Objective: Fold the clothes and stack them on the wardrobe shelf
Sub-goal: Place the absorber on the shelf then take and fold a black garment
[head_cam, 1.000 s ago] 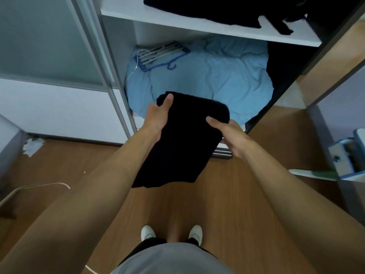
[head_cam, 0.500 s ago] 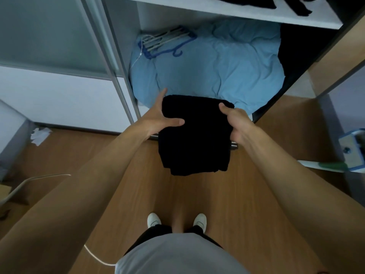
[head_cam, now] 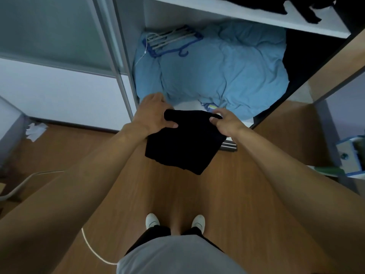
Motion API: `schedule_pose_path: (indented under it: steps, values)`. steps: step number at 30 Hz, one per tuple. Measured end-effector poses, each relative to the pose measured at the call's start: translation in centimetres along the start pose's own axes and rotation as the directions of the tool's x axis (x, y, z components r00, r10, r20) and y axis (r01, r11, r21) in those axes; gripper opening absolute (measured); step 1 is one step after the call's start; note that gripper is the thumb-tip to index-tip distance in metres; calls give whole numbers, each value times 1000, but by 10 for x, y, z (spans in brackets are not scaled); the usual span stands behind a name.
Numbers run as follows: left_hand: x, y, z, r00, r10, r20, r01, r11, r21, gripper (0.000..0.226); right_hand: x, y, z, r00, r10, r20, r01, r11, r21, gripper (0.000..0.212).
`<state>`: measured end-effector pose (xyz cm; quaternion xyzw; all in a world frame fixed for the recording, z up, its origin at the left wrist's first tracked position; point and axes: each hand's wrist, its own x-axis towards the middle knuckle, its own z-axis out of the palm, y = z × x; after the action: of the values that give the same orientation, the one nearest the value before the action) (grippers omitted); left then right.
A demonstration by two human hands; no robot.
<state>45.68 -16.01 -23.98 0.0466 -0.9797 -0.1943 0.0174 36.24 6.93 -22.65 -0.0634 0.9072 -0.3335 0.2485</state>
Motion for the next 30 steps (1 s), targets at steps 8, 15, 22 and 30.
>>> schedule_pose_path:
  steps: [8, 15, 22, 30]
  values:
    - [17, -33, -46, 995, -33, 89, 28, 998, 51, 43, 0, -60, -6, 975, 27, 220, -4, 994, -106, 62]
    - [22, -73, -69, 970, -35, 241, 66, 991, -120, 36, 11, -79, 19, 907, -271, 322, 410, 740, -534, 34]
    - [13, -81, -23, 779, 37, 626, 95, 980, -177, 82, 25, -108, 49, 851, -329, 409, 525, 514, -679, 27]
    - [35, -100, -13, 955, 22, 294, 135, 854, -503, 45, 27, -86, 54, 872, -89, -482, 240, 935, 261, 18]
